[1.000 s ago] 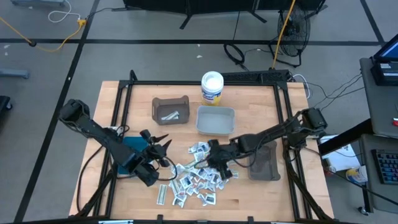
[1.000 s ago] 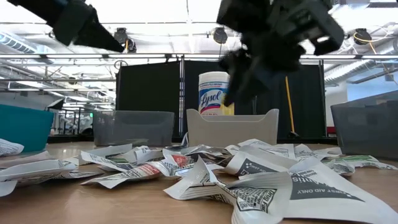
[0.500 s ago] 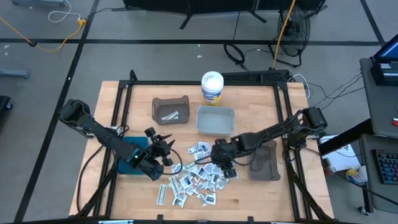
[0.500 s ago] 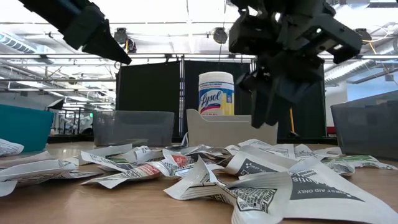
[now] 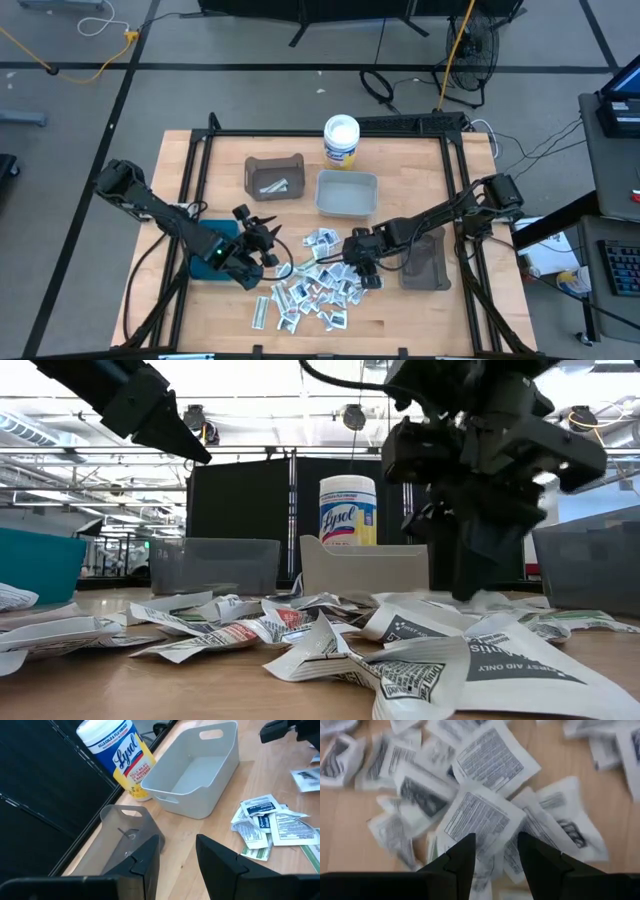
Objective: Pick & Place First Aid Supplies
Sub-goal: Put the blue alcohol pad into the bottom black bin
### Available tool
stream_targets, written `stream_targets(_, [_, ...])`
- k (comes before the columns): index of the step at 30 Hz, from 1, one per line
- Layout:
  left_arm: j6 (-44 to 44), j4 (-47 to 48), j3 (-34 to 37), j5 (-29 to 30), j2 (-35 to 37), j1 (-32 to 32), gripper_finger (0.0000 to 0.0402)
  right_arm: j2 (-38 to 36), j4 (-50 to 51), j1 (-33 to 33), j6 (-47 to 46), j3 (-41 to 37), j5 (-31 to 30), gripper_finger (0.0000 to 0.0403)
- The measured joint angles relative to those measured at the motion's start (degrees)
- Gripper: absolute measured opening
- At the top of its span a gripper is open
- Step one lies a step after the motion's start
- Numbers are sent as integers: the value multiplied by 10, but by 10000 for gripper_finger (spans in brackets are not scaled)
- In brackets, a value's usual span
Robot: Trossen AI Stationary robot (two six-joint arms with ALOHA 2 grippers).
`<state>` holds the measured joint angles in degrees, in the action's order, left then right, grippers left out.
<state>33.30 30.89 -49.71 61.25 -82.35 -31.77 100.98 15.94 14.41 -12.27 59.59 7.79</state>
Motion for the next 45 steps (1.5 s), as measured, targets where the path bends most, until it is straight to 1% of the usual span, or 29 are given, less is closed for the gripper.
stream_targets(2, [0, 0, 0, 0, 0, 0, 133, -1, -14, 0, -5, 2, 0, 142])
stream_targets(13, [0, -1, 0, -4, 0, 0, 134, 0, -7, 0, -7, 1, -1, 142])
stream_targets(21, [0, -2, 0, -13, 0, 0, 134, 0, -15, 0, -18, -20, 0, 142])
stream_targets(33, [-7, -3, 0, -13, 0, 0, 133, 0, -23, 0, 14, -22, 0, 137])
stream_targets(37, [-11, -3, 0, -13, 0, 0, 133, 0, -35, 0, 29, -22, 7, 111])
stream_targets(39, [-11, -3, 0, -13, 0, 0, 134, 0, -41, 0, 35, -22, 16, 90])
stream_targets(45, [-11, -3, 0, -13, 0, 0, 133, 0, -45, 0, 40, -22, 15, 20])
